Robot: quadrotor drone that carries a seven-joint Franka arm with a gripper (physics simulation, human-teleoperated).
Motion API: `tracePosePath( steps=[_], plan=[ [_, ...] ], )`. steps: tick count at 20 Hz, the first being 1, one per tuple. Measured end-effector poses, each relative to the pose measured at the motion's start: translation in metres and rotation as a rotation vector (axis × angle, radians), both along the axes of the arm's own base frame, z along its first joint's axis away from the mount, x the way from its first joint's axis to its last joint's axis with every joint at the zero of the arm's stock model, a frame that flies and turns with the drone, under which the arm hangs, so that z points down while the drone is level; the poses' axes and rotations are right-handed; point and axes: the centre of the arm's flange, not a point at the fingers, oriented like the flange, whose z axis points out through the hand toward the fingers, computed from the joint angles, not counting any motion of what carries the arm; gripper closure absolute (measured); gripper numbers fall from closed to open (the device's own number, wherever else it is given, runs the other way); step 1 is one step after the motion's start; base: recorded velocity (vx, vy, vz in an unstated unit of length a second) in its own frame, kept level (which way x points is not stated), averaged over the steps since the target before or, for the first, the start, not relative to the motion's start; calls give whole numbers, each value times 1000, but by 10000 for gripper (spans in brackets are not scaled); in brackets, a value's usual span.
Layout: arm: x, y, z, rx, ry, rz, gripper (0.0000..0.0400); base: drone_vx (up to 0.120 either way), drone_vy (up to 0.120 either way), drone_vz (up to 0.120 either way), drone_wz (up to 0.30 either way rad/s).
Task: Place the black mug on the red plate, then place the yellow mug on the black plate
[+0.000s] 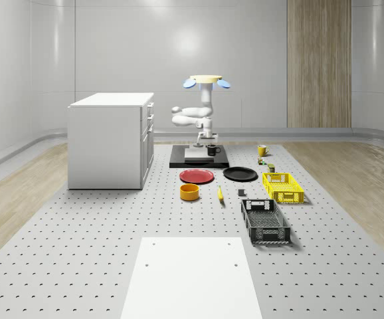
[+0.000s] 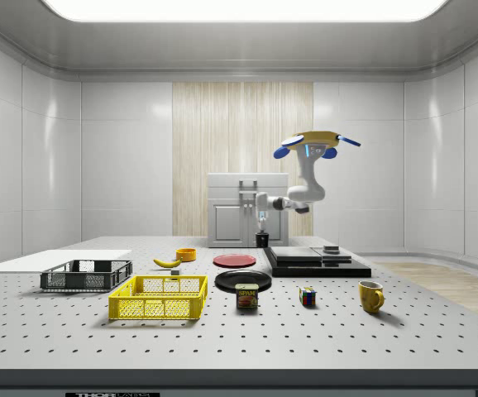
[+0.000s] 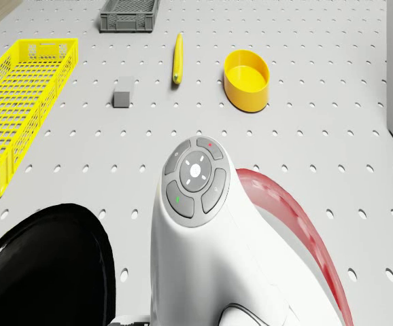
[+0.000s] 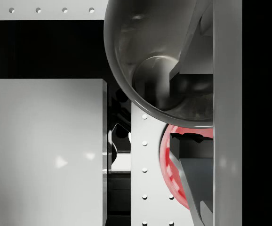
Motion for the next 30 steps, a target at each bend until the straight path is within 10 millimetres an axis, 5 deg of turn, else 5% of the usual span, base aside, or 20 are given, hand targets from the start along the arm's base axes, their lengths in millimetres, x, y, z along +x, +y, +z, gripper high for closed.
tracePosePath(
  steps=[19,30],
  plan=[
    [0,0,0,0,0,0,290,120,-88,0,0],
    [0,0,0,0,0,0,290,95,-4,0,0]
  ],
)
